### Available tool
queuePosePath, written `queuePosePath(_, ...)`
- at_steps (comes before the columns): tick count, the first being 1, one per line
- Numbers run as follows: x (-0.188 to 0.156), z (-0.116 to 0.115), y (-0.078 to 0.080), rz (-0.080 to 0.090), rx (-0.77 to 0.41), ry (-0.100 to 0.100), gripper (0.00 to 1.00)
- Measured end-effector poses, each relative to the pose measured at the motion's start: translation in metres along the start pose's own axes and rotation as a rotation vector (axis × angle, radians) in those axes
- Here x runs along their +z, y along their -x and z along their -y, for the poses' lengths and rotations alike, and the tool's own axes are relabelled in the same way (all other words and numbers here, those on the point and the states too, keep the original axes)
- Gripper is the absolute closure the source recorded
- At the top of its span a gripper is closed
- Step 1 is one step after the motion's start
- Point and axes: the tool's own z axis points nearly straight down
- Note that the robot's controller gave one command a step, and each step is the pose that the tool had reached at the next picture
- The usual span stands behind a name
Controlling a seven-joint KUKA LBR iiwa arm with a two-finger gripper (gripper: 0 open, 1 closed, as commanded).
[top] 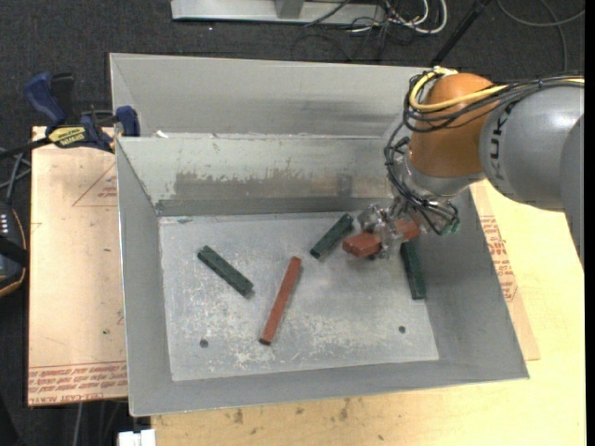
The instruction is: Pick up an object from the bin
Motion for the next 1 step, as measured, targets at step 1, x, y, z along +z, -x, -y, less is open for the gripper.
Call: queuePosePath(1,-0.1663,-0.0049,-0.0302,0.002,-0.059,-0.002,1.00)
